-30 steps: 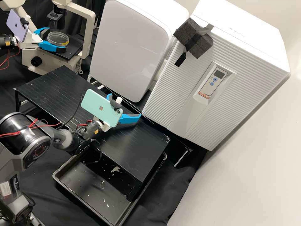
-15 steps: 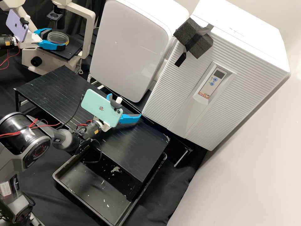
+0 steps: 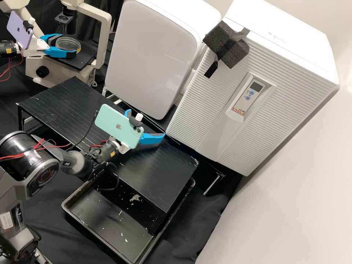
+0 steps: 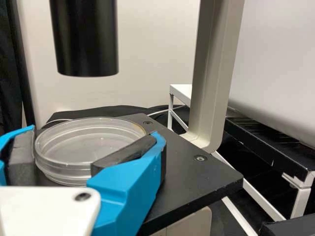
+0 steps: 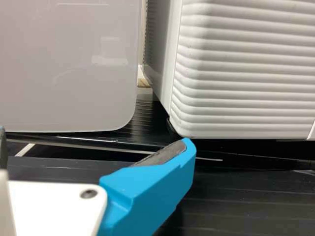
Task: Place the petri dish on the bench
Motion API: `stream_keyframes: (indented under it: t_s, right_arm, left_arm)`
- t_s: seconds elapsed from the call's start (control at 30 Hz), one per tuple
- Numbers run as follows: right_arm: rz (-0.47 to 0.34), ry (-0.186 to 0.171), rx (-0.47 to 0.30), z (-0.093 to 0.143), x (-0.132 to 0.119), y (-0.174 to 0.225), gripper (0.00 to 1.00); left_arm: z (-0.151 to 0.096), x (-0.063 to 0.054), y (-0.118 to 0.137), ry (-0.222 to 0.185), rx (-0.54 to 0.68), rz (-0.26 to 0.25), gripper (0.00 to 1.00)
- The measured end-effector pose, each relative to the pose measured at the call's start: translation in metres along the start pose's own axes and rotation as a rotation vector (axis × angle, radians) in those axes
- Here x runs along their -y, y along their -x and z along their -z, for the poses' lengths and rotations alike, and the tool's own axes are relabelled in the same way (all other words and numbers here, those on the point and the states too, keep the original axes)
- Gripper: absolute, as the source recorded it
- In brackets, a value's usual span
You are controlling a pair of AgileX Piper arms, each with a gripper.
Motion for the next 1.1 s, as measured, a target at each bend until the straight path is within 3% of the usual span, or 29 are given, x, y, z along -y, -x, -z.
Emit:
stream_keyframes:
  t_s: [0.5,0.6,0.73,1.1]
  right_arm:
    - [0.000,0.000,0.000,0.000,0.000,0.000,1.00]
    - [0.000,0.000,0.000,0.000,0.000,0.000,1.00]
    - [0.000,0.000,0.000,0.000,0.000,0.000,1.00]
    - [0.000,0.000,0.000,0.000,0.000,0.000,1.00]
  left_arm:
    - [-0.015,0.007,0.020,0.020,0.037,0.005,0.00]
    - [-0.028,0.006,0.028,0.047,0.070,0.018,0.00]
    - [-0.052,0.006,0.038,0.025,0.146,0.040,0.00]
    - [-0.126,0.001,0.056,-0.041,0.395,0.033,0.00]
